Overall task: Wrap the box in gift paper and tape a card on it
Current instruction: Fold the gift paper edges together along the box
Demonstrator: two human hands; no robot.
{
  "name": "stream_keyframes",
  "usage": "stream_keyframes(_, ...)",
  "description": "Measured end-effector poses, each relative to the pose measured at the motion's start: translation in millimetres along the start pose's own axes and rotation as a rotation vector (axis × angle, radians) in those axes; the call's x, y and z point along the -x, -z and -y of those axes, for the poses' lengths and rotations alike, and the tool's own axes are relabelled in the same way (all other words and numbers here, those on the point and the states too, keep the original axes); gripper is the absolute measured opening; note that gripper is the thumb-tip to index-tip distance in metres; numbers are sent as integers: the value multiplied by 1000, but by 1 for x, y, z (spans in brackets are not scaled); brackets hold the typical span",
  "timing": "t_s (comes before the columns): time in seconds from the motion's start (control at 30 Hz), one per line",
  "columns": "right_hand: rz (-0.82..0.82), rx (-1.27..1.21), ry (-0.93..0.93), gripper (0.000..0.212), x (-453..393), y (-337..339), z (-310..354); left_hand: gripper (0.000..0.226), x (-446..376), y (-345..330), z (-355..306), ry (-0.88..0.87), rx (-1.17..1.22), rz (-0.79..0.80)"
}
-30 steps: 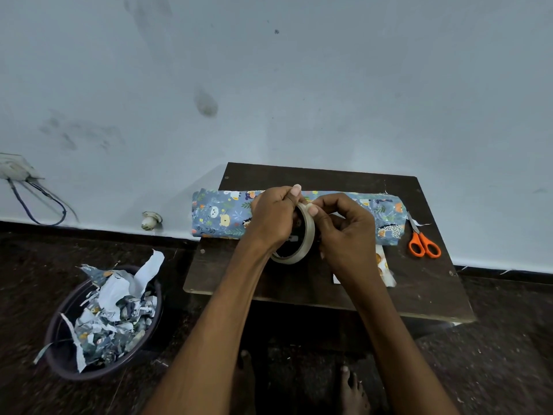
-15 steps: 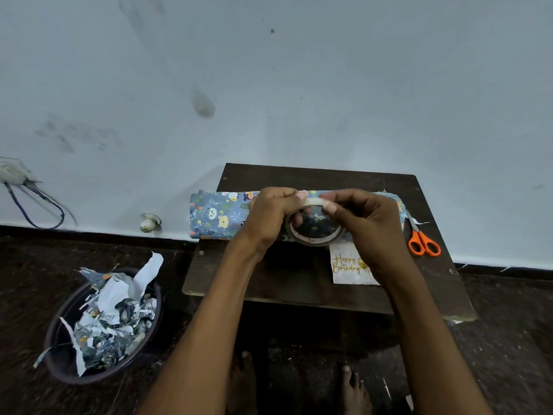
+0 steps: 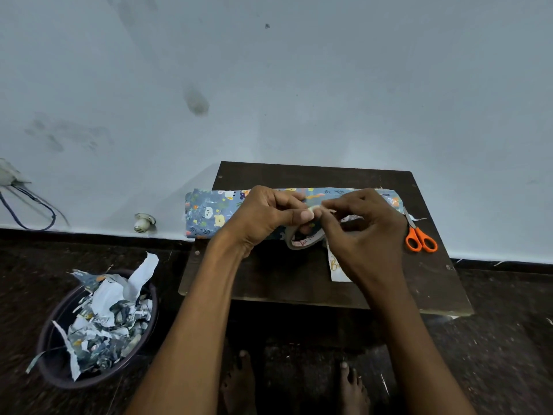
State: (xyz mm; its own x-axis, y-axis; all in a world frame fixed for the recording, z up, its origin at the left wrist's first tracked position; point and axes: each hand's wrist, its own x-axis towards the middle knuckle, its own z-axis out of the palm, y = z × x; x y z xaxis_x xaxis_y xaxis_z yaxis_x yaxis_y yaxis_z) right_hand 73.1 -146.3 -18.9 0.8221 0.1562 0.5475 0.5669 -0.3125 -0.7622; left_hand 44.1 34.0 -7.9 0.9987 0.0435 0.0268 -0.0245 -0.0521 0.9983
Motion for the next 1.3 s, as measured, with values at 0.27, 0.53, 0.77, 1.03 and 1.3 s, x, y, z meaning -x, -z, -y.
stream_keyframes(0.27,53,-19,-233,8,4,2,3,14,0,0,-1,28,-199,36)
stream_keyframes(0.53,57,-42,-311,4,5,-1,1,18,1,-3,-5,24,-186,41)
stream_keyframes(0.77,38,-99,-338,3,6,-2,-2,22,0,-2,-2,12,-186,39)
stream_keyframes(1.03,-18,-124,-325,8,9,-7,-4,23,0,-2,-1,14,-184,28)
stream_keyframes(1.3,42,-238,-313,9,10,-3,-8,21,0,-3,-3,2,-167,14)
